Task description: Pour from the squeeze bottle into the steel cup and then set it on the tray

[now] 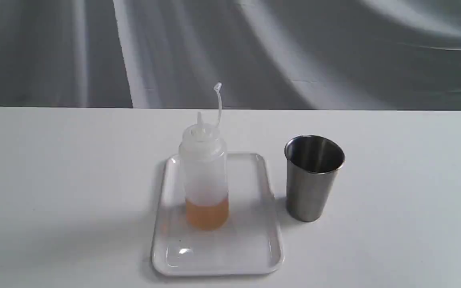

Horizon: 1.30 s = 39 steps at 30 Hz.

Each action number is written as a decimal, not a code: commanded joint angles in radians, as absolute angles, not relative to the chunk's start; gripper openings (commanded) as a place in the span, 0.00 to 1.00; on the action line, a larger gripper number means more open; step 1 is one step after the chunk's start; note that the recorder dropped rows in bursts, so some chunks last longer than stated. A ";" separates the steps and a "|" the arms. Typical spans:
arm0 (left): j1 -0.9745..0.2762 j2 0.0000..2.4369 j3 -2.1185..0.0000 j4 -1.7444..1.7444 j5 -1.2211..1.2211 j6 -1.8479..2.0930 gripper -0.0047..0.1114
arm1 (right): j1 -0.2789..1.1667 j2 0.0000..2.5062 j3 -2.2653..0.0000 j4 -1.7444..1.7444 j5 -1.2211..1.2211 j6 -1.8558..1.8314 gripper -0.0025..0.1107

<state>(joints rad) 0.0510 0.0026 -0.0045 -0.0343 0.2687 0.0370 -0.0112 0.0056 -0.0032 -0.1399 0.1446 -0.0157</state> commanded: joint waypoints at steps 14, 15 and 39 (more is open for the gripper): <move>0.054 0.000 0.000 -0.034 0.259 0.036 0.11 | -0.112 0.000 0.000 -0.100 0.293 -0.010 0.02; 0.054 0.000 0.000 -0.034 0.259 0.036 0.11 | -0.121 0.000 0.000 -0.100 0.306 -0.010 0.02; 0.054 0.000 0.000 -0.034 0.259 0.037 0.11 | -0.222 0.000 0.000 -0.048 0.338 -0.010 0.02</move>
